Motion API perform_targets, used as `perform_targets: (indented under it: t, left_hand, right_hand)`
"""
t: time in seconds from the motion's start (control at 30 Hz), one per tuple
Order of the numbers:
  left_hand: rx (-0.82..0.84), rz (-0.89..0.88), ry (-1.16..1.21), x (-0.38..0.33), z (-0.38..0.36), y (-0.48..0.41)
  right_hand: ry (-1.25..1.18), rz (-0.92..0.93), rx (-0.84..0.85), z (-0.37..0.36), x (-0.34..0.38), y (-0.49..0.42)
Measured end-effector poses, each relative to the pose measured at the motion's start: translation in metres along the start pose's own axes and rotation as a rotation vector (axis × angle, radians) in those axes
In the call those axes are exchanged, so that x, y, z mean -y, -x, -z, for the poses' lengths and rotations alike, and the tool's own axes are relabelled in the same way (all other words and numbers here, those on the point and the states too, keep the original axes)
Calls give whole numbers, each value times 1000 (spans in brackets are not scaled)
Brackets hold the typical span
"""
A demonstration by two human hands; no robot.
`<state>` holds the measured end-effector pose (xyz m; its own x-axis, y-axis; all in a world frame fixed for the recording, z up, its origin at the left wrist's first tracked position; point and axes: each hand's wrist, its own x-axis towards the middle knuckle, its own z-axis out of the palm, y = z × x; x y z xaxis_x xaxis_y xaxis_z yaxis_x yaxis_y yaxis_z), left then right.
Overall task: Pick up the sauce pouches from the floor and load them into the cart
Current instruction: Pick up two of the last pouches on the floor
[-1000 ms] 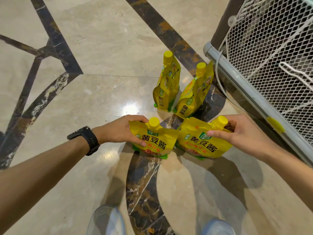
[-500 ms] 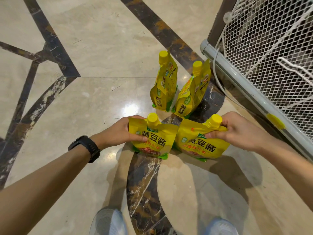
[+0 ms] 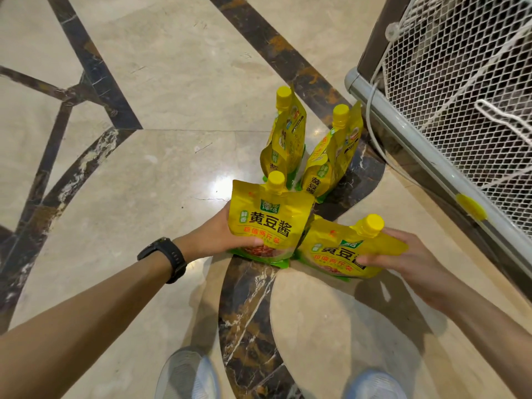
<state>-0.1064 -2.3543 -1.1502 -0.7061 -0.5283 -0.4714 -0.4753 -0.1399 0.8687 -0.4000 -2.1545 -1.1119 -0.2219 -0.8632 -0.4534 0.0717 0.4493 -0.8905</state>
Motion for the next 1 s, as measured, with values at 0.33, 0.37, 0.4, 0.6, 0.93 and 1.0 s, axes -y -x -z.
perform_targets:
  t: [0.33, 0.37, 0.4, 0.6, 0.93, 1.0]
  left_hand:
    - [-97, -28, 29, -9, 2, -3]
    - [-88, -18, 45, -13, 5, -2]
    - [-59, -6, 57, -16, 7, -2]
    - [-17, 179, 168, 7, 0, 6]
    - [-103, 238, 86, 36, -6, 7]
    - [-94, 250, 66, 36, -6, 4]
  right_hand:
    - [86, 11, 44, -14, -1, -3]
    - [91, 8, 31, -13, -1, -5]
    - [92, -2, 18, -12, -2, -6]
    - [71, -37, -3, -8, 1, -15]
    - [36, -262, 141, 0, -1, -35]
    - [-59, -308, 33, -7, -25, -33]
